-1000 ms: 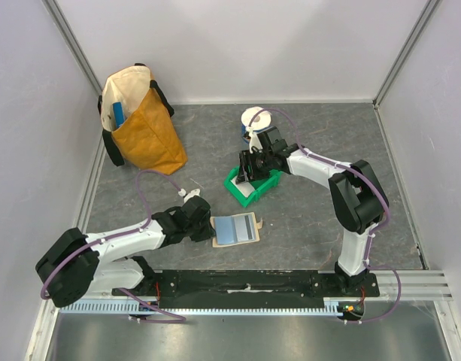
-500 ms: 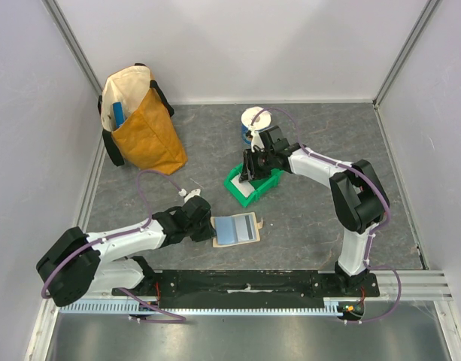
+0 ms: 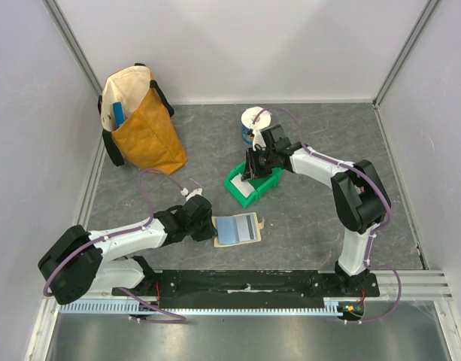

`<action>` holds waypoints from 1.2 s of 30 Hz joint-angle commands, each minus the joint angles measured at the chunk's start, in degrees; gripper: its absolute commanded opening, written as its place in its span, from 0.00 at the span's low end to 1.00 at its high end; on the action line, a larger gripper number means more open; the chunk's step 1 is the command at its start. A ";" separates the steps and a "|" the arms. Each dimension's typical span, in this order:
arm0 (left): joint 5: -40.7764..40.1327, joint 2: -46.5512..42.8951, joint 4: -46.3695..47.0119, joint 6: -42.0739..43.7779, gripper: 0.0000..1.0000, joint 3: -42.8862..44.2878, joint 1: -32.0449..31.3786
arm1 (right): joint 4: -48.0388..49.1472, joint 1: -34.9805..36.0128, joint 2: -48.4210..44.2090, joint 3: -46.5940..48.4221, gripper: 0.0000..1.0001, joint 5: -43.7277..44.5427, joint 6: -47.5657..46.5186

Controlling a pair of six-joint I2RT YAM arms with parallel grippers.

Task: Put the credit cards into the card holder
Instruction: Pick up the credit card from the storage box.

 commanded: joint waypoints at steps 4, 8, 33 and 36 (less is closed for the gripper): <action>0.06 0.00 0.93 2.17 0.02 1.63 0.22 | 1.22 -0.58 -3.39 1.13 0.27 -1.83 -0.16; 0.24 0.35 0.93 2.26 0.02 1.72 0.22 | 1.22 -0.76 -3.57 0.95 0.23 -2.36 -0.25; 0.59 0.80 0.93 2.44 0.02 1.80 0.13 | -0.89 -1.28 2.85 3.59 0.73 -6.14 -3.32; 0.50 0.80 0.93 2.44 0.02 1.72 0.13 | -1.16 -1.28 2.32 3.41 0.66 -6.93 -3.59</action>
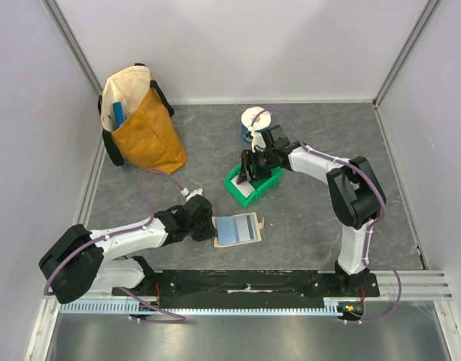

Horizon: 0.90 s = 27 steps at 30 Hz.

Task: Put the credit cards into the card holder
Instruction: Pick up the credit card from the storage box.

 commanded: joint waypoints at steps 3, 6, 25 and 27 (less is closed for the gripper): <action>0.44 0.29 0.91 2.31 0.02 1.67 0.22 | -0.09 -0.24 -1.44 2.28 0.59 -3.76 -1.32; 0.44 0.20 0.82 2.31 0.02 1.76 0.22 | -0.17 -0.24 -2.14 2.19 0.54 -4.29 -1.23; 1.05 0.99 1.52 2.39 0.02 1.67 0.31 | -1.23 -0.67 -4.34 0.70 0.37 -3.68 -1.67; 1.14 1.08 1.52 2.39 0.02 1.67 0.22 | -1.31 -0.68 -4.25 0.70 0.33 -3.50 -1.75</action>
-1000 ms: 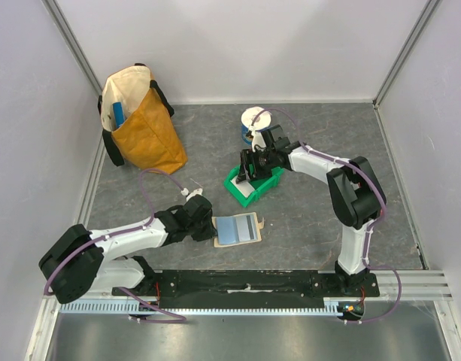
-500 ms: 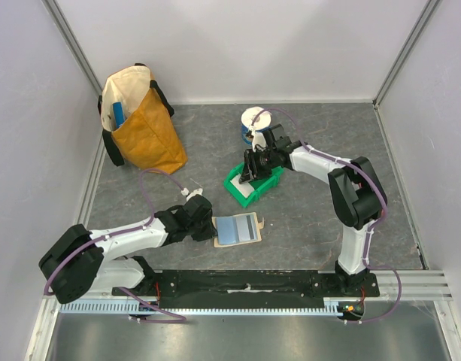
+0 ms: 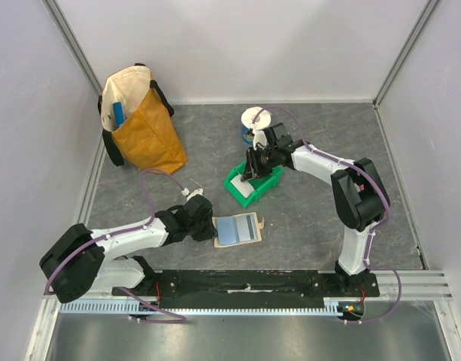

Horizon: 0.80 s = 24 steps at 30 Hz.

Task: Put the credit cards into the card holder
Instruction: Pick up the credit card from the storage box.

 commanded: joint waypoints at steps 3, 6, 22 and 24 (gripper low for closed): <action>0.96 1.04 1.52 2.02 0.02 1.76 0.20 | -0.94 -0.37 -2.18 0.72 0.29 -0.33 -0.99; 0.96 1.30 1.52 2.11 0.02 1.94 0.20 | -0.95 -0.46 -2.35 0.72 0.27 0.81 -1.08; 0.96 1.39 1.61 2.28 0.02 1.85 0.20 | -1.47 -0.81 -0.68 1.86 0.08 8.54 -2.22; 0.96 1.57 1.70 2.29 0.02 1.85 0.20 | -1.91 -0.90 -0.51 1.86 0.09 8.90 -2.83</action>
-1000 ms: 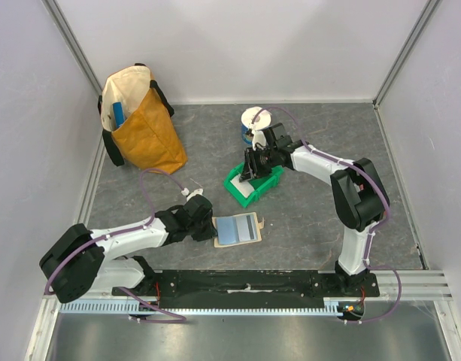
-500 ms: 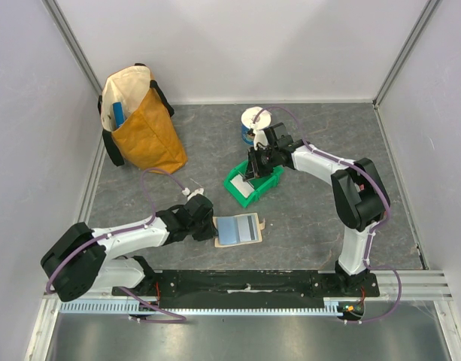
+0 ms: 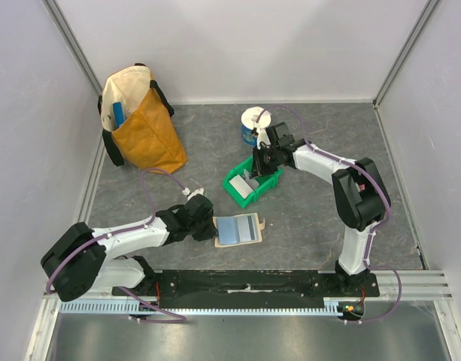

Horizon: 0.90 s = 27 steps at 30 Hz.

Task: Put the credit cards into the card holder
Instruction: Pick up the credit card from the storage box.

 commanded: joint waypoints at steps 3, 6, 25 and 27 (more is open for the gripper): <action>0.94 1.07 1.50 2.22 0.02 1.50 0.22 | -1.39 0.15 -0.05 2.10 0.11 1.53 -2.09; 1.03 0.98 1.59 2.13 0.02 1.41 0.22 | -2.18 0.42 0.48 2.37 0.13 1.89 -2.88; 0.94 0.54 1.50 2.13 0.02 1.15 0.31 | -4.82 2.00 0.31 6.23 0.00 7.76 -5.17; 0.94 0.19 1.33 2.04 0.02 0.97 0.22 | -5.34 2.00 -0.92 7.37 0.00 9.79 -5.61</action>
